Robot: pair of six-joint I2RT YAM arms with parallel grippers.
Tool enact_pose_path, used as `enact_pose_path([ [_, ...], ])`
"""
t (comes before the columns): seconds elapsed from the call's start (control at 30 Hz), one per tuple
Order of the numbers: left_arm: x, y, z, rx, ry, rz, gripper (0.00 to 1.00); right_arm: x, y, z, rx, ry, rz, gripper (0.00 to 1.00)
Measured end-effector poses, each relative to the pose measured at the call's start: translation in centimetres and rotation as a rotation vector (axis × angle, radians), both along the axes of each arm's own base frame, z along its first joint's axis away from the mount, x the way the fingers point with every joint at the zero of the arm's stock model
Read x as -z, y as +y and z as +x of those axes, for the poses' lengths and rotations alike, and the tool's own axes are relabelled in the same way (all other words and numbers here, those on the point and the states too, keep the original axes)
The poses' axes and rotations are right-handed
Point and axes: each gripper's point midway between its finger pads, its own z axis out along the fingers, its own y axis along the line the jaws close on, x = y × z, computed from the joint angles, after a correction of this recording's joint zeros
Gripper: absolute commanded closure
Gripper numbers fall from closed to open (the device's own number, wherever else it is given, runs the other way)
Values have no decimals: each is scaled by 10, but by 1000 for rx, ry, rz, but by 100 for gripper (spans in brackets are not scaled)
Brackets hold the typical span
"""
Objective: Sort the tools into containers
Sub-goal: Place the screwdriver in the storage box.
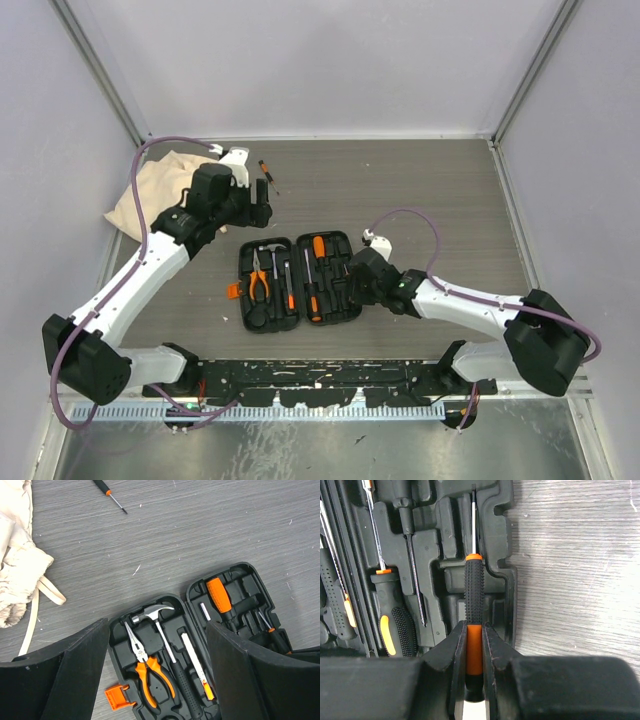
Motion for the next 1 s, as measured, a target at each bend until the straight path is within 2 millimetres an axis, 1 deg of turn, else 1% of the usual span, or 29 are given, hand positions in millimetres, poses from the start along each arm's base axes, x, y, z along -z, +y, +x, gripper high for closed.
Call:
enact_pose_path([
  [0.13, 0, -1, -1, 4, 3, -1, 21, 1, 1, -1, 1, 10, 8, 82],
  [0.3, 1, -1, -1, 5, 6, -1, 20, 1, 1, -3, 3, 20, 11, 71],
  [0.47, 1, -1, -1, 6, 7, -1, 20, 3, -2, -7, 2, 35, 1, 66],
  [0.6, 4, -1, -2, 8, 17, 1, 18, 2, -7, -11, 4, 44, -11, 65],
  [0.77, 8, -3, -3, 10, 39, -2, 15, -7, -14, -10, 18, 15, -21, 65],
  [0.83, 10, -5, -1, 8, 55, -8, 13, -11, -18, -8, 23, -4, -31, 66],
  [1.0, 22, -12, 2, 4, 137, -10, 14, -21, -22, -2, -1, -59, -61, 72],
])
